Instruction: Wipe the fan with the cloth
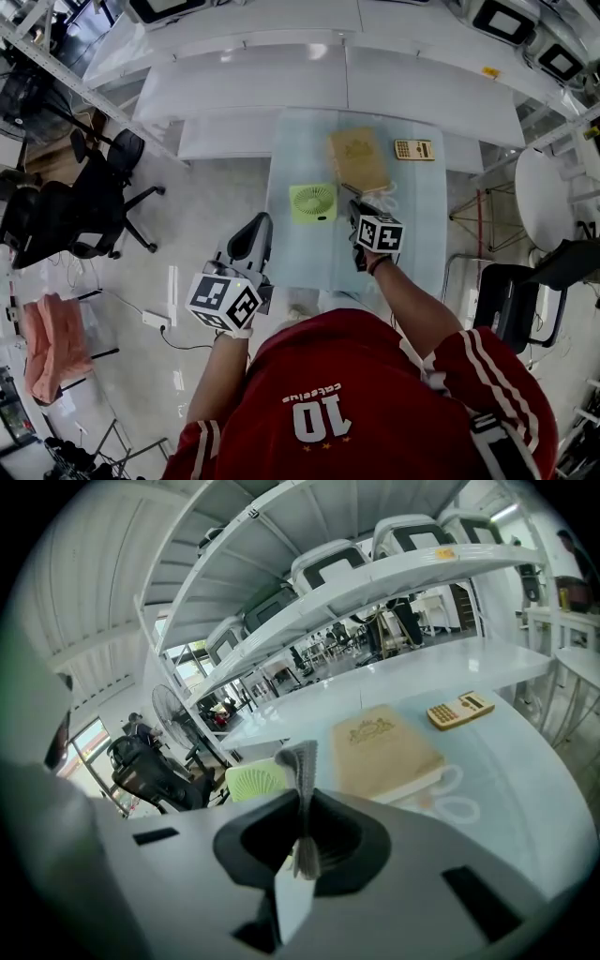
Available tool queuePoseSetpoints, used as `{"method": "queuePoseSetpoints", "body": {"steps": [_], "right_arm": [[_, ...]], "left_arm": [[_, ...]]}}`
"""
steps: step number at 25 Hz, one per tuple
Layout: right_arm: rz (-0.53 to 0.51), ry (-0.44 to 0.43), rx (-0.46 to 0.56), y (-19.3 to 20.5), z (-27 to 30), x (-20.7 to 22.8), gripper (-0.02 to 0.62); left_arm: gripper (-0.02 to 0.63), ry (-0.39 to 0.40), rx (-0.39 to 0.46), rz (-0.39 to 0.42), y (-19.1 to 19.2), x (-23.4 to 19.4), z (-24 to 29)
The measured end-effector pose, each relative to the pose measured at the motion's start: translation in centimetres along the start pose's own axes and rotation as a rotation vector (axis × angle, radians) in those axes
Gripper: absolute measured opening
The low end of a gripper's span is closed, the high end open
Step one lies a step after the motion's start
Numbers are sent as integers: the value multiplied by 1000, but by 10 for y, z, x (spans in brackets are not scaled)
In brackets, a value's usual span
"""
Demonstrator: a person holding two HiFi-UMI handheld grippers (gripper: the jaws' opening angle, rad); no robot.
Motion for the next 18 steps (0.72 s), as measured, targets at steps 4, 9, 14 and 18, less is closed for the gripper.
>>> {"method": "queuePoseSetpoints", "body": {"steps": [4,9,14,18], "right_arm": [[-13,-17,-12,6,3,-9,23],[-46,-54,-43,14,12,-29,23],[-77,-94,-78,23,30,-51,23],[-117,-121,-113,29,43,-65,23]], "left_arm": [[2,-20,11,-5,1,-1,-9],[2,-48,22,-21,5,-1,-25],[2,-89,15,-35,15,-5,-39],[2,-133,17,-51,20,-11,-55]]}}
Point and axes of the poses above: the fingertips, and each gripper's own axes: z forward along the fingers, x to its right, y out of its underside, the point moved 10 cm from there along -z, backward along the fingers, and after that the axes turned 14 degrees about -x, right-handed, at the moved point
